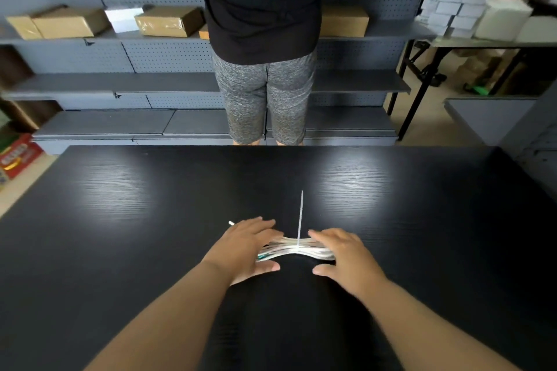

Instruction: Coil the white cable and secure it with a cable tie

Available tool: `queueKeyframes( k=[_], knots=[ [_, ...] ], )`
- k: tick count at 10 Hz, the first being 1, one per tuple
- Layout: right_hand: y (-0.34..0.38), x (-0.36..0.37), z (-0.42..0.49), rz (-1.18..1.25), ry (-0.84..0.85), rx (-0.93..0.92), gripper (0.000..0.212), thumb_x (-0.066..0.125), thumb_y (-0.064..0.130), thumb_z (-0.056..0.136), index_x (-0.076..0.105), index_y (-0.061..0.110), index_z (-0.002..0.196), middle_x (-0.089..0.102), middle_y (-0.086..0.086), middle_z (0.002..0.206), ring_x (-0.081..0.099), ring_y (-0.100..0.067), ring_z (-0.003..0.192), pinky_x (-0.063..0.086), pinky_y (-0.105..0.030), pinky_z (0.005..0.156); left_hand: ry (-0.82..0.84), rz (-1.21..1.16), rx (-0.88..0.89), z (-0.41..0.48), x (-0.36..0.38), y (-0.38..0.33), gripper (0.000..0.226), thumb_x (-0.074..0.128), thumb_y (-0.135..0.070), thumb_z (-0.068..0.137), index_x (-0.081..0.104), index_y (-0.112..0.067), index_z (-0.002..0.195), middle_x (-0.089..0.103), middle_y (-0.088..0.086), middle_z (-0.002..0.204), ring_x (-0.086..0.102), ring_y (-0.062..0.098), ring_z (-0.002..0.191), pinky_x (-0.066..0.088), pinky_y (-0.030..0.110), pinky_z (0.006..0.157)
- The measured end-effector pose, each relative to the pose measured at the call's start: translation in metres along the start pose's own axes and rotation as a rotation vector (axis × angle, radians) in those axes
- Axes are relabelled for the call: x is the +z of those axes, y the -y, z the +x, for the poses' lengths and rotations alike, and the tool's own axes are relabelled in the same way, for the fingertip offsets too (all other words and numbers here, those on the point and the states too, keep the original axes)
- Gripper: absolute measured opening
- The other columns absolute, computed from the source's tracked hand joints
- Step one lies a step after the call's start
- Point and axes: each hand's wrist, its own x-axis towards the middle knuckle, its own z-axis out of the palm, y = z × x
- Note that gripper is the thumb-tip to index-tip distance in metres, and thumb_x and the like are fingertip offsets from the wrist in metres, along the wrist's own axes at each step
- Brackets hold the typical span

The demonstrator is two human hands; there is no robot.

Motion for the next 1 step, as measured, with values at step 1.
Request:
queueKeyframes(
  k=[1],
  knots=[
    [-0.0045,-0.0455,-0.0054,0.149,-0.05,0.055,0.076,0.076,0.025,0.074,0.039,0.03,0.14,0.043,0.004,0.143,0.041,-0.017,0.129,0.028,-0.025,0.107,0.0,0.064,-0.067,-0.0089,-0.0294,-0.0018,0.058,0.049,-0.051,0.089,0.032,-0.034,0.142,0.027,-0.012,0.152,0.017,0.01,0.143,0.01,0.03,0.115]
  ],
)
